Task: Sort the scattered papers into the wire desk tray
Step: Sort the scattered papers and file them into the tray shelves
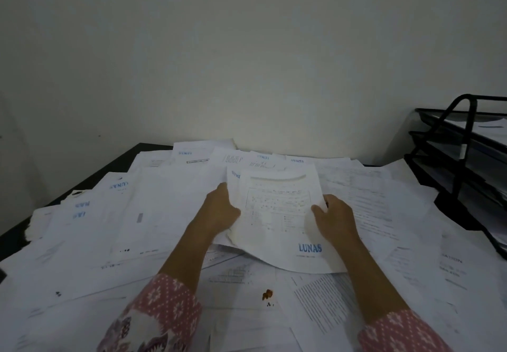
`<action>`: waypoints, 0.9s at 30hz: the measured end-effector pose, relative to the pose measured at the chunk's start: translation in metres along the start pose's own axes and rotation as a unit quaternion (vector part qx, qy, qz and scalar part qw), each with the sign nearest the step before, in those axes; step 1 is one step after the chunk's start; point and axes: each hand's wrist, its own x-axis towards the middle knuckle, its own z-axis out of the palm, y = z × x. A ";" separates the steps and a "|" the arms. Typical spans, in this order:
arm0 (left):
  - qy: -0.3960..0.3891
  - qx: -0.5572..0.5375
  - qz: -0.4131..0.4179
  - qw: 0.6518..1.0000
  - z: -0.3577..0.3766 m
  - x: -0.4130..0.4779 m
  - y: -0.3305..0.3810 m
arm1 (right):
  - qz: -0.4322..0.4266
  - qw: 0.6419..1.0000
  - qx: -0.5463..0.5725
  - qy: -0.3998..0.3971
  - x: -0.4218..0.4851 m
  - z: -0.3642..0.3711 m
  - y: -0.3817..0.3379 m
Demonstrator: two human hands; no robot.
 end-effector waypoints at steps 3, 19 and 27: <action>0.016 -0.049 0.045 0.998 -0.001 0.000 -0.001 | -0.010 1.000 0.028 -0.005 -0.004 -0.006 -0.002; -0.066 -0.136 -0.003 0.988 0.006 -0.001 0.000 | 0.131 0.939 0.261 -0.182 -0.016 -0.037 0.000; 0.108 0.187 -0.088 0.973 -0.021 0.023 -0.020 | 0.108 0.974 0.194 -0.051 -0.015 -0.037 0.008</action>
